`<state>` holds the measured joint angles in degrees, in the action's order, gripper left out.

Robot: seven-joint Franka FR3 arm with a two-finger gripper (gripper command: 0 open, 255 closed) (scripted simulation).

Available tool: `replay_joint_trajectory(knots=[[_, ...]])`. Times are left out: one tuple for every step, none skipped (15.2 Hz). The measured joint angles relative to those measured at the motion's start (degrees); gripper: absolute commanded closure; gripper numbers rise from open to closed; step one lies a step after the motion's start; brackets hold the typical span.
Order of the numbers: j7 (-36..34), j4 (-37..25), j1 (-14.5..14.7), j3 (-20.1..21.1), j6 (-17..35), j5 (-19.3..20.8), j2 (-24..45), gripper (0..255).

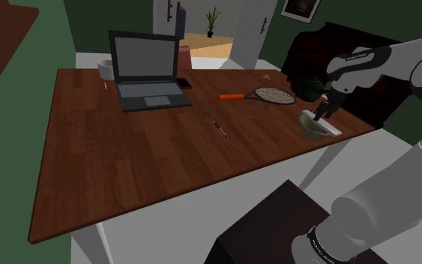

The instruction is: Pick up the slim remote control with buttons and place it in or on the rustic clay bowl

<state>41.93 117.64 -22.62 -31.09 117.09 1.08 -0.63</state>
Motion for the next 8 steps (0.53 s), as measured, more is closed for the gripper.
replay_joint_trajectory(knots=[[-0.22, -0.65, 0.04, 0.05, -1.15, 0.35, -0.62, 0], [-0.32, -2.21, 0.08, 0.10, -2.90, 0.48, -0.89, 0], [-0.45, -3.82, 0.14, 0.17, -4.74, 0.60, -1.16, 0], [-0.53, -4.32, 0.15, 0.20, -5.56, 0.77, -1.51, 0], [-0.57, -4.55, 0.15, 0.21, -5.91, 0.83, -1.62, 0], [-0.56, -4.72, 0.15, 0.20, -6.09, 0.83, -1.62, 0], [-0.58, -4.81, 0.16, 0.21, -6.19, 0.82, -1.60, 0], [-0.57, -4.87, 0.16, 0.22, -6.25, 0.81, -1.59, 0]])
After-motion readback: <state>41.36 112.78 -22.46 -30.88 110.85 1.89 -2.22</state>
